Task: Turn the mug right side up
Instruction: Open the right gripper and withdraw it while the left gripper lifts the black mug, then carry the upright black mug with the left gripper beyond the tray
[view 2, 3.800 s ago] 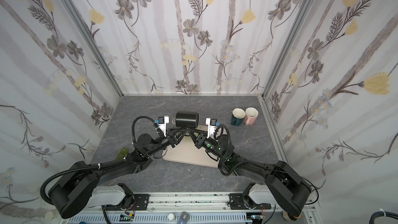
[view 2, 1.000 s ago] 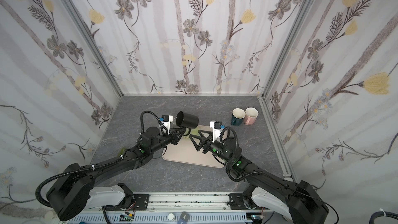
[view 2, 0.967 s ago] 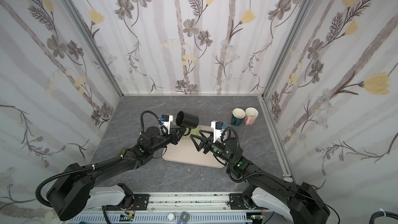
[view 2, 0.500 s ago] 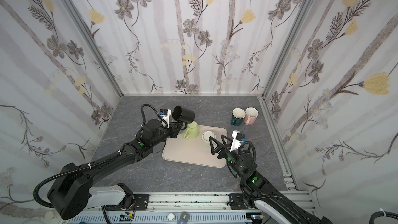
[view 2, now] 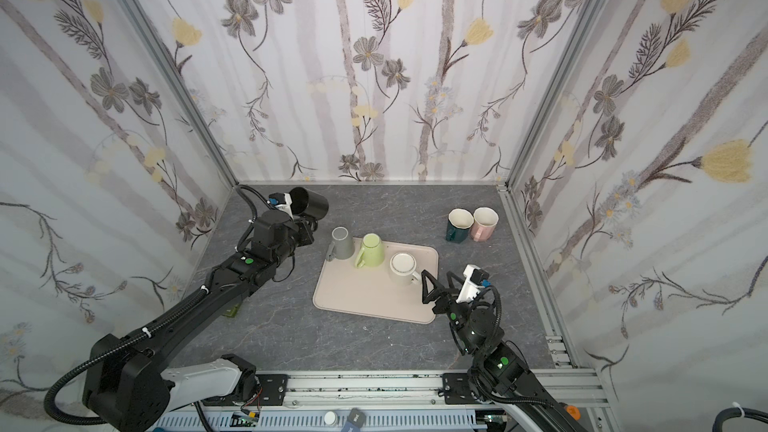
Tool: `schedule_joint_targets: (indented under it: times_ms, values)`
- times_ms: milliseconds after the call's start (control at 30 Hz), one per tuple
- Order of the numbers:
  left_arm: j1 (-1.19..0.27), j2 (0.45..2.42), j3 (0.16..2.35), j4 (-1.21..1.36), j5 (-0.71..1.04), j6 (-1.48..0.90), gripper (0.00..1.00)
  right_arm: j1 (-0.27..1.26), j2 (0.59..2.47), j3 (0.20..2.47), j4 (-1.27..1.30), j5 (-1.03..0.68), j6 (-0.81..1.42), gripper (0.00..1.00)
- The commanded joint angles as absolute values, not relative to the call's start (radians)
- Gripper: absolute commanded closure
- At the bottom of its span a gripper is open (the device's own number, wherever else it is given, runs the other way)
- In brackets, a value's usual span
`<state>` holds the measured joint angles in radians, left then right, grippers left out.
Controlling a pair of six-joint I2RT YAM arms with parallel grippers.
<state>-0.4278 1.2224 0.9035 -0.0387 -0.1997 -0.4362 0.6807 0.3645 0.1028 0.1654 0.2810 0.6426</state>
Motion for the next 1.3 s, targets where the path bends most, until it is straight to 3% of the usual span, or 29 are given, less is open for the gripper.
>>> schedule_joint_targets:
  times_ms: [0,200,433,700,1033,1067,1100,1200,1267]
  values:
    - [-0.373,1.233,0.943,-0.064,-0.346,-0.412,1.00,0.678,0.348,0.108,0.095,0.287,0.623,0.00]
    - [-0.300,1.357,1.030,-0.127,-0.429,-0.357,1.00,0.668,0.379,0.133,0.040,0.275,0.599,0.00]
    - [-0.203,1.571,1.142,-0.174,-0.397,-0.354,1.00,0.657,0.444,0.147,0.023,0.223,0.587,0.00]
    - [-0.198,1.780,1.299,-0.184,-0.341,-0.347,1.00,0.648,0.452,0.143,-0.002,0.181,0.578,0.00]
    - [-0.212,1.889,1.366,-0.210,-0.321,-0.350,1.00,0.634,0.488,0.140,-0.032,0.188,0.576,0.00]
    - [-0.219,1.894,1.376,-0.225,-0.337,-0.353,0.95,0.635,0.498,0.142,-0.031,0.187,0.574,0.00]
    - [-0.225,1.900,1.387,-0.241,-0.354,-0.351,0.83,0.632,0.508,0.144,-0.030,0.187,0.572,0.00]
    - [-0.244,1.906,1.393,-0.252,-0.378,-0.335,0.60,0.631,0.527,0.143,-0.016,0.180,0.566,0.00]
    - [-0.252,1.908,1.390,-0.246,-0.374,-0.333,0.58,0.629,0.533,0.143,-0.011,0.172,0.562,0.00]
